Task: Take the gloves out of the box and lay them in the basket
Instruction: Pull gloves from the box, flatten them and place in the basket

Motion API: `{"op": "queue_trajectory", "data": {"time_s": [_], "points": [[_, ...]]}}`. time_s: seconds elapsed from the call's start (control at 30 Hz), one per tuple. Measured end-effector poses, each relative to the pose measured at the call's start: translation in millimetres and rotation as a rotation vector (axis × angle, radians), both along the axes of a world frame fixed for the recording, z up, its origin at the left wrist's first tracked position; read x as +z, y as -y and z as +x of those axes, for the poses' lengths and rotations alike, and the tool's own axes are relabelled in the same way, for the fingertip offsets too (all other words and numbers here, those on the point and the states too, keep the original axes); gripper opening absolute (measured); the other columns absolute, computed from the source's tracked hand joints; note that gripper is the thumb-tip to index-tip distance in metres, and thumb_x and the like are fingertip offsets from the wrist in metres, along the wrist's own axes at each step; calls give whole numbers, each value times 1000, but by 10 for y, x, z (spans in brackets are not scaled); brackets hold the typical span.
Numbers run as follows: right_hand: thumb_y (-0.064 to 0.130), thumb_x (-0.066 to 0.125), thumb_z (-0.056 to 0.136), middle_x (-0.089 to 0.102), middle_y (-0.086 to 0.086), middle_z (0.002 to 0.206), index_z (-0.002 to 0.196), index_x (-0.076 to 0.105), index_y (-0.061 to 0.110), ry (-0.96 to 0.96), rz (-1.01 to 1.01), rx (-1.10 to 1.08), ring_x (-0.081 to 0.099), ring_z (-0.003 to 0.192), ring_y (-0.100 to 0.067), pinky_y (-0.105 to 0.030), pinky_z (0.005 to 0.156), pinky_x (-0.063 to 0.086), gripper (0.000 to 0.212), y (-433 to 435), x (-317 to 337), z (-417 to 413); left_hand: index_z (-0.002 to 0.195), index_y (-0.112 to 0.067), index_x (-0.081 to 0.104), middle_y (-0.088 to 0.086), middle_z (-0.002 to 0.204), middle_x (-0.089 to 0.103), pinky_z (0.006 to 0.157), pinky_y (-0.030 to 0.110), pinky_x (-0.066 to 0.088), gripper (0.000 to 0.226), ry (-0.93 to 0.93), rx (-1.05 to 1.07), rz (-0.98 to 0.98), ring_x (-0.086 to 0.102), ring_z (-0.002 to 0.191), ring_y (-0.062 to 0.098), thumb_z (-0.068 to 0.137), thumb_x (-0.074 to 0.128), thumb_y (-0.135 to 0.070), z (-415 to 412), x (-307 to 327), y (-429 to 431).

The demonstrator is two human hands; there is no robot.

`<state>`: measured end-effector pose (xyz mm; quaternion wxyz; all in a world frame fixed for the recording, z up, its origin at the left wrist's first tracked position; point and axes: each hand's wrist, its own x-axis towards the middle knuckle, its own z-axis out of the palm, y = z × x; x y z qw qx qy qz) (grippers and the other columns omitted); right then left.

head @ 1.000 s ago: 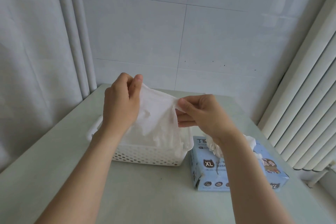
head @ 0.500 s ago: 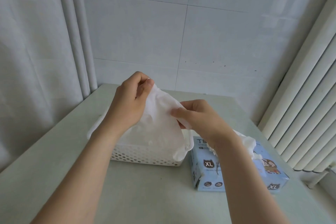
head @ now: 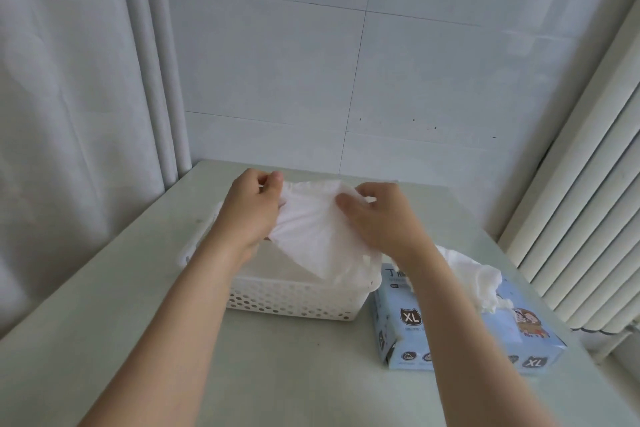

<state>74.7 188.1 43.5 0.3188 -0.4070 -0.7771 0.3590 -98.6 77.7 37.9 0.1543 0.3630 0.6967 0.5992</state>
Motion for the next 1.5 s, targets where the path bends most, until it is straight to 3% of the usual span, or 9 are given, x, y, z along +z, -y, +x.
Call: {"op": "queue_trajectory", "data": {"time_s": [0.13,0.37,0.5,0.6,0.73,0.93,1.07,1.3,1.5], "points": [[39,68,100,65,-4,78,104,71,13,344,199,73,72,67,-26,-35,61,58,26,0,-77,-438,105,-5,47,12,99,61,80,44,49,33,-231,129,-339,62,104,41,110,40,-37,-252,-225,38],[47,79,93,65,-8,103,115,65,10,696,484,48,68,90,-32,-42,78,58,45,35,-214,-617,114,-9,28,22,124,61,78,47,46,22,-455,268,-656,60,112,47,105,48,-11,-304,-370,81],[34,81,94,69,-5,105,114,70,19,634,479,111,70,92,-29,-40,80,58,27,73,-111,-484,127,-4,36,18,123,65,75,44,44,38,-567,311,-641,62,110,46,94,51,5,-298,-395,52],[47,87,84,61,7,112,126,68,34,760,235,330,66,101,-20,-42,93,57,48,118,-31,-342,120,-9,58,15,118,64,80,43,50,22,-714,219,-622,61,112,40,98,57,-6,-279,-372,20],[37,82,90,54,5,115,143,57,35,964,200,445,49,113,-16,-42,99,53,59,141,-157,-323,92,-19,77,15,95,72,76,34,52,18,-515,-82,-740,69,91,31,97,64,-30,-259,-409,-27],[20,81,90,60,-4,120,141,61,32,929,163,408,57,125,-28,-44,98,54,56,125,-315,-378,93,-11,67,17,90,66,61,31,40,30,-516,-160,-870,64,75,26,102,53,-35,-205,-435,-64],[36,86,86,63,1,128,137,63,31,788,240,329,56,122,-20,-43,98,55,56,164,-170,-148,95,-24,75,-2,104,73,86,39,56,26,-673,-150,-664,67,94,24,100,49,-24,-29,-355,-91],[6,49,83,64,7,70,86,70,15,-47,721,-144,56,61,-16,-43,67,52,22,266,-165,563,111,-30,67,-13,105,71,85,39,59,17,-638,-249,-149,67,92,9,102,55,-22,663,-209,-159],[24,48,73,58,12,65,83,59,23,16,507,-331,55,61,-12,-50,74,54,15,104,-369,1181,114,-32,45,-17,115,53,92,33,43,64,-820,-527,-339,49,103,9,77,67,-79,1257,-115,-31]]}}
